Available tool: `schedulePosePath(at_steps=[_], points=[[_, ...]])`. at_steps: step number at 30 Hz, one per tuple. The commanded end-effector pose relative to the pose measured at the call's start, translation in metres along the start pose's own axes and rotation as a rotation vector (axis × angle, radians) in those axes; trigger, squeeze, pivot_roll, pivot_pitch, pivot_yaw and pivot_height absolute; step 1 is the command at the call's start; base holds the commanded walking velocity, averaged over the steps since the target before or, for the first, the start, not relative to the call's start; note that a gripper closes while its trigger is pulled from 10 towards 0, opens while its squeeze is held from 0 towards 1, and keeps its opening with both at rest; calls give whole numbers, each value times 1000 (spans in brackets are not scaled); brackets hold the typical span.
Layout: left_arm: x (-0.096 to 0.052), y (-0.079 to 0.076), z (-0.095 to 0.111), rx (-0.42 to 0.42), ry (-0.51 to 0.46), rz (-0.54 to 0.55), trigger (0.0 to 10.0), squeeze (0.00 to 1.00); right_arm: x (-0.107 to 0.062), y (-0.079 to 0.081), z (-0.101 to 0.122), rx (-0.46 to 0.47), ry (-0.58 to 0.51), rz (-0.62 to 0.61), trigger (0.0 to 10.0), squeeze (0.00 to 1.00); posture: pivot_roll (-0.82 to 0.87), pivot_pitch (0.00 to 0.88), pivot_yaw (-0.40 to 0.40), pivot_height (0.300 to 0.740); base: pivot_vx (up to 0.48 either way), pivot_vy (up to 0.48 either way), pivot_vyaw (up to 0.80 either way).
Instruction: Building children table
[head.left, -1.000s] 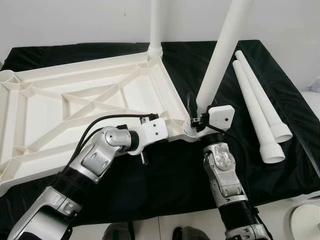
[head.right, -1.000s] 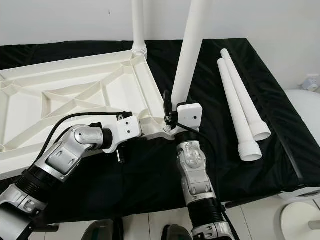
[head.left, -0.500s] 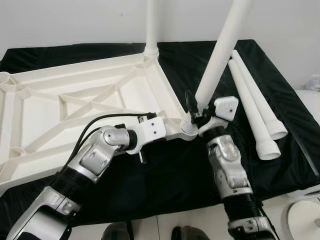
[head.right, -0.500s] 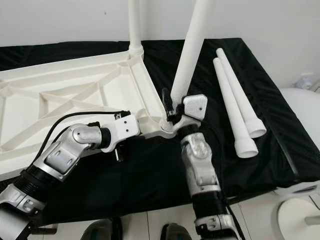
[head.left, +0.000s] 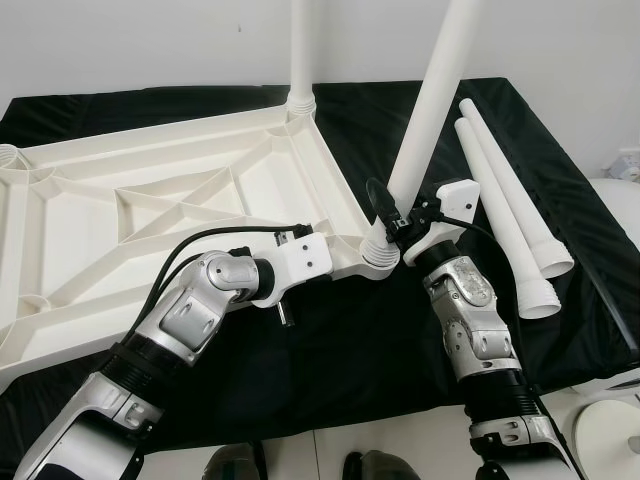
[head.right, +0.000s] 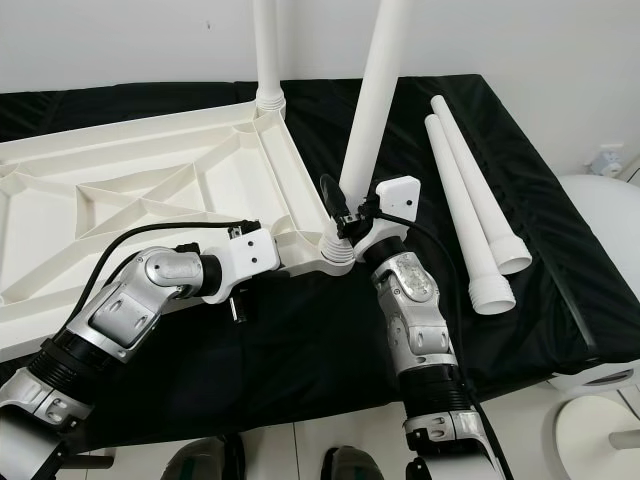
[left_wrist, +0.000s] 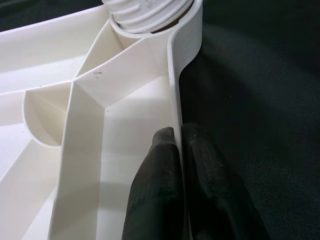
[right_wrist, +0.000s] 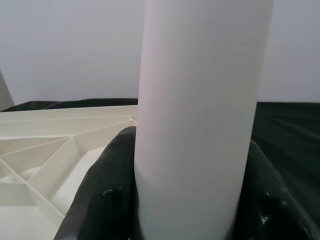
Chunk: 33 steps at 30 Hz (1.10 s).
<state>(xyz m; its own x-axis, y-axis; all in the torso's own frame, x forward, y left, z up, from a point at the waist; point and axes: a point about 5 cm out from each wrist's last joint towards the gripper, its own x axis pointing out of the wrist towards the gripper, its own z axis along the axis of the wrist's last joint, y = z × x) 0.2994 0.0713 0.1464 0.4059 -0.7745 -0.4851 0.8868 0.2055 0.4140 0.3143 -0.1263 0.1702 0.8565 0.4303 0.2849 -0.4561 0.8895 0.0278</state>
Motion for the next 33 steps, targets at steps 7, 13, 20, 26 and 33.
schedulePosePath(at_steps=[7, 13, 20, 26, 33], points=[[-3, 4, 2, 20, 3, 35, 10000, 0, -32, 5, -38, -29, 127, 47, 10000, 0, 9, 119, 20, 740, 0, 0, 0], [-4, 3, 2, 19, 2, 33, 10000, 0, -40, 6, -37, -18, 82, 32, 10000, 0, 5, 119, 25, 740, 0, 0, 0], [-3, 4, 3, 20, -1, 28, 10000, 0, -45, 4, -42, -10, 103, 14, 10000, 0, 2, 120, 28, 740, 0, 0, 0], [-3, 5, 4, 22, -2, 28, 10000, 0, -47, -2, -53, -56, 169, -3, 10000, 0, 2, 118, 29, 740, 0, 0, 0], [-3, 6, 4, 23, 0, 31, 10000, 0, -40, 0, -57, -116, 235, 34, 10000, 0, 5, 116, 29, 740, 0, 0, 0]])
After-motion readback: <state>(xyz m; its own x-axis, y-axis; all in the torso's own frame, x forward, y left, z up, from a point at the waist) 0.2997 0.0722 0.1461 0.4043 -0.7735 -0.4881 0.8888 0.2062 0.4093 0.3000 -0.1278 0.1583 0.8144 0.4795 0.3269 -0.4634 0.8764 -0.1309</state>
